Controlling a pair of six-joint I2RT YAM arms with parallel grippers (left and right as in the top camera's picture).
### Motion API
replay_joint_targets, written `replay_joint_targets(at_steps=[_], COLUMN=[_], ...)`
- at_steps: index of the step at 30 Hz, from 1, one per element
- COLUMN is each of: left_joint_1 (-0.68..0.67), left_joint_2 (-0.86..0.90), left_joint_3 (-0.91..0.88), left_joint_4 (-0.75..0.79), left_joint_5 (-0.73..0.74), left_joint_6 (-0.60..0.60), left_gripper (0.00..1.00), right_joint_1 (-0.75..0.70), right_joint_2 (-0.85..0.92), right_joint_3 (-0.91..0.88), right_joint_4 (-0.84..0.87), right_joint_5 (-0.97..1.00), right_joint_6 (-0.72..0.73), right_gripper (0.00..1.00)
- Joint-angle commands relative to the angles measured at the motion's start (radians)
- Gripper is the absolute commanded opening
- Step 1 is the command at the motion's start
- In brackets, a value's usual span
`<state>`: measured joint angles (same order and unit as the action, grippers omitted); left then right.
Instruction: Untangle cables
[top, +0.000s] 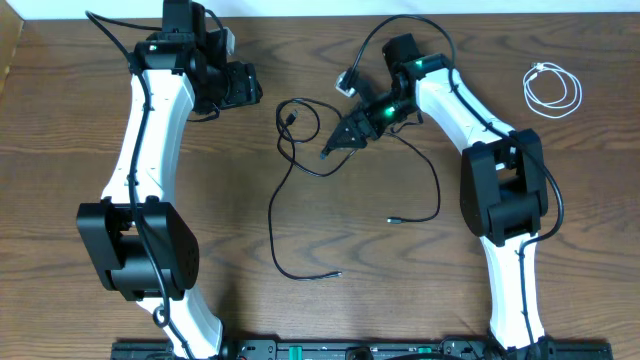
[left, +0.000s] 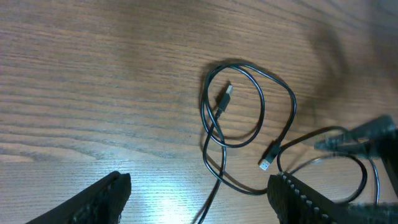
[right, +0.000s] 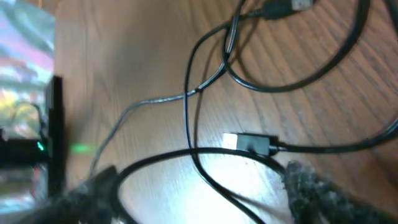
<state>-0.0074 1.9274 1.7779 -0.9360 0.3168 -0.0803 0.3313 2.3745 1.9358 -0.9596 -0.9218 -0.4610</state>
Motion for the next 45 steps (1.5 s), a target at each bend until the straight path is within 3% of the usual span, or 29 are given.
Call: replay_joint_targets(at_steps=[1,2,3,8,11,17,27,37,45], left_joint_1=[0.003,0.003,0.002,-0.007,-0.019,-0.035,-0.035,-0.039,-0.103], left_joint_2=[0.014,0.014,0.014,0.014,0.014,0.014,0.014,0.014,0.014], left_joint_3=[-0.010,-0.010,-0.010,-0.010,-0.013,-0.024,-0.027,-0.045,-0.072], left_joint_4=[-0.005,-0.005,-0.005,-0.005,-0.005,-0.005,0.010,0.014,0.021], left_joint_5=[0.015,0.015,0.016,0.087,0.092,0.091,0.091,0.118,0.391], left_joint_6=[0.009,0.008,0.008,-0.006,-0.006,-0.006,-0.006,0.000,0.182], left_gripper=[0.75,0.75,0.75,0.75,0.76,0.78,0.78,0.81,0.87], right_joint_1=[0.004,0.004,0.004,-0.002,-0.009,-0.016,-0.016,-0.025,-0.058], right_joint_2=[0.010,0.010,0.010,-0.008,-0.073,-0.335,-0.704,-0.855,-0.858], right_joint_3=[-0.006,-0.006,-0.006,-0.002,0.010,0.014,0.014,0.014,0.014], right_joint_4=[-0.014,-0.014,-0.010,-0.005,-0.025,0.016,0.176,0.323,0.307], right_joint_5=[-0.027,-0.027,-0.027,0.087,0.143,0.201,0.448,0.505,0.572], right_joint_6=[-0.034,-0.026,0.000,0.238,0.311,0.433,0.837,0.932,0.962], right_gripper=[0.41,0.13,0.02,0.01,0.01,0.01,0.01,0.01,0.01])
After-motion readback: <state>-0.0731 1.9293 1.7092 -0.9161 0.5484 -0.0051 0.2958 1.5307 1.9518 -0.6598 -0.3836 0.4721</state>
